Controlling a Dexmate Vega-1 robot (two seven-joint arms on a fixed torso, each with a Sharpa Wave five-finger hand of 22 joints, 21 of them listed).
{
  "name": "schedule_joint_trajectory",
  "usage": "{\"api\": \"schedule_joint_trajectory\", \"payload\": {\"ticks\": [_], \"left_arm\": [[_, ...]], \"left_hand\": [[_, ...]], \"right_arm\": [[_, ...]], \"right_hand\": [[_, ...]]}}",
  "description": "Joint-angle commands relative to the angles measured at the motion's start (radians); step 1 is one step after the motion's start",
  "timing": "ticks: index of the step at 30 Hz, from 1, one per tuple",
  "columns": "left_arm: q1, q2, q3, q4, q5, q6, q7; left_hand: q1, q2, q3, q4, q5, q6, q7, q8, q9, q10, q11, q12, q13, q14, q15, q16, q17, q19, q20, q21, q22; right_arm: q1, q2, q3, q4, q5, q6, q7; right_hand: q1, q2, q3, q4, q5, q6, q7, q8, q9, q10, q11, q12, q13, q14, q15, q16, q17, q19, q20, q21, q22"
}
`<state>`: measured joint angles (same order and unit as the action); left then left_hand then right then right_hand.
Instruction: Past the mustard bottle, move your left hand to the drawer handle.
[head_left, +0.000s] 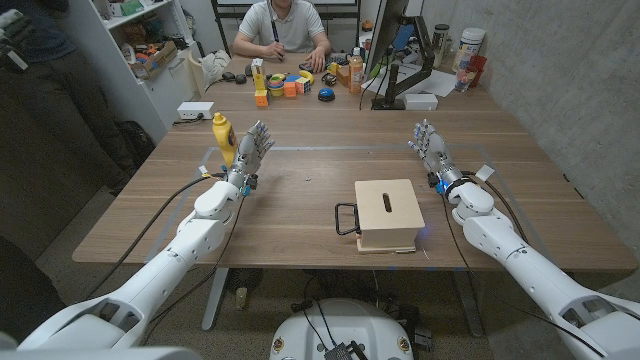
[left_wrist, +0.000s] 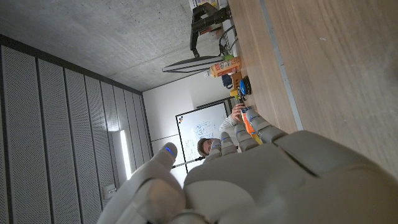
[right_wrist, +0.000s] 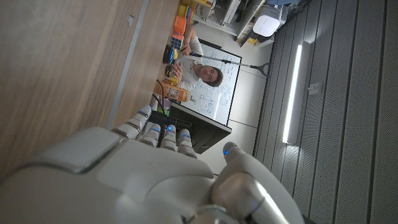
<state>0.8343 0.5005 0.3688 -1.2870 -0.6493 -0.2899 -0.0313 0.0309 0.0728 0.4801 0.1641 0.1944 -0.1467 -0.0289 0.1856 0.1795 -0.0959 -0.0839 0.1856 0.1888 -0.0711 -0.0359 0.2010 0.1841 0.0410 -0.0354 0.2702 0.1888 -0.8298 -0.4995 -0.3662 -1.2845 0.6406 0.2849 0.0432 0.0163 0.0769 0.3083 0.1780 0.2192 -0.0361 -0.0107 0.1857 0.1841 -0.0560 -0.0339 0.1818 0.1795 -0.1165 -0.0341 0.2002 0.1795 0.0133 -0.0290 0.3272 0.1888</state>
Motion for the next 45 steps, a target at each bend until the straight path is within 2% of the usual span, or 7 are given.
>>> {"api": "schedule_joint_trajectory", "payload": {"ticks": [1,15,19,28,31,35,45], "left_arm": [[-0.007,-0.017,-0.009,0.014,0.016,0.007,-0.011],[-0.020,-0.034,-0.007,0.032,0.044,-0.005,-0.013],[-0.021,-0.033,-0.005,0.029,0.061,-0.017,-0.006],[-0.017,-0.009,0.015,-0.019,0.163,-0.059,0.043],[-0.016,0.004,0.025,-0.045,0.220,-0.078,0.068],[-0.012,0.021,0.038,-0.086,0.302,-0.106,0.108],[-0.020,0.059,0.069,-0.193,0.506,-0.154,0.174]], "left_hand": [[0.000,0.070,0.007,-0.002,0.002,-0.010,0.001,0.006,0.005,-0.005,0.000,0.004,0.003,-0.010,-0.015,0.004,0.001,0.009,-0.027,0.005,0.004],[0.000,0.070,0.008,-0.002,0.002,-0.009,0.000,0.006,0.005,-0.003,-0.002,0.005,0.003,-0.009,-0.016,0.004,0.001,0.010,-0.025,0.003,0.004],[0.001,0.070,0.008,-0.002,0.002,-0.003,-0.004,0.008,0.005,0.001,-0.008,0.006,0.003,-0.005,-0.018,0.006,0.001,0.011,-0.012,0.003,0.004],[0.006,0.063,0.009,-0.008,0.001,0.024,-0.040,0.016,0.005,0.031,-0.029,0.014,0.003,0.012,-0.034,0.009,-0.001,0.017,0.033,0.001,0.003],[0.016,0.045,0.007,-0.022,-0.001,0.066,-0.071,0.027,0.005,0.056,-0.037,0.018,0.003,0.029,-0.042,0.011,-0.004,0.027,0.046,0.000,0.003],[0.027,0.029,0.006,-0.037,-0.002,0.103,-0.087,0.036,0.006,0.091,-0.046,0.025,0.003,0.051,-0.031,0.015,-0.005,0.028,0.066,-0.004,0.002],[0.035,0.020,0.006,-0.046,-0.002,0.125,-0.107,0.040,0.006,0.107,-0.051,0.025,0.003,0.064,-0.034,0.016,-0.005,0.034,0.066,-0.006,0.001]], "right_arm": [[0.000,0.032,0.040,0.015,-0.021,-0.017,0.018],[0.006,0.049,0.060,0.036,-0.036,-0.021,0.039],[0.010,0.055,0.061,0.045,-0.038,-0.022,0.044],[0.018,0.065,0.063,0.060,-0.043,-0.019,0.054],[0.019,0.068,0.062,0.063,-0.043,-0.020,0.057],[0.018,0.071,0.061,0.065,-0.046,-0.018,0.059],[0.022,0.078,0.053,0.075,-0.053,-0.018,0.071]], "right_hand": [[0.005,0.082,0.005,-0.001,0.004,-0.009,0.001,0.004,0.003,-0.005,-0.001,0.006,0.005,-0.007,-0.048,0.005,0.004,0.002,-0.119,0.003,0.003],[0.005,0.083,0.005,-0.001,0.005,-0.010,0.001,0.004,0.003,-0.004,-0.001,0.006,0.005,-0.007,-0.048,0.005,0.004,0.003,-0.119,0.001,0.003],[0.005,0.083,0.005,-0.001,0.005,-0.009,0.001,0.004,0.003,-0.003,0.000,0.007,0.005,-0.007,-0.048,0.005,0.004,0.004,-0.119,0.000,0.003],[0.005,0.082,0.004,-0.001,0.005,-0.009,0.000,0.004,0.003,-0.003,0.000,0.007,0.005,-0.007,-0.048,0.005,0.004,0.004,-0.119,-0.001,0.003],[0.005,0.083,0.004,-0.001,0.005,-0.009,0.000,0.005,0.003,-0.003,-0.002,0.007,0.005,-0.007,-0.048,0.005,0.004,0.004,-0.118,-0.001,0.003],[0.005,0.082,0.004,-0.001,0.005,-0.009,0.000,0.005,0.003,-0.003,-0.001,0.007,0.005,-0.006,-0.047,0.005,0.004,0.004,-0.118,-0.002,0.003],[0.005,0.082,0.003,-0.001,0.005,-0.007,0.001,0.005,0.003,-0.003,-0.001,0.007,0.005,-0.007,-0.048,0.004,0.004,0.005,-0.118,-0.004,0.003]]}}
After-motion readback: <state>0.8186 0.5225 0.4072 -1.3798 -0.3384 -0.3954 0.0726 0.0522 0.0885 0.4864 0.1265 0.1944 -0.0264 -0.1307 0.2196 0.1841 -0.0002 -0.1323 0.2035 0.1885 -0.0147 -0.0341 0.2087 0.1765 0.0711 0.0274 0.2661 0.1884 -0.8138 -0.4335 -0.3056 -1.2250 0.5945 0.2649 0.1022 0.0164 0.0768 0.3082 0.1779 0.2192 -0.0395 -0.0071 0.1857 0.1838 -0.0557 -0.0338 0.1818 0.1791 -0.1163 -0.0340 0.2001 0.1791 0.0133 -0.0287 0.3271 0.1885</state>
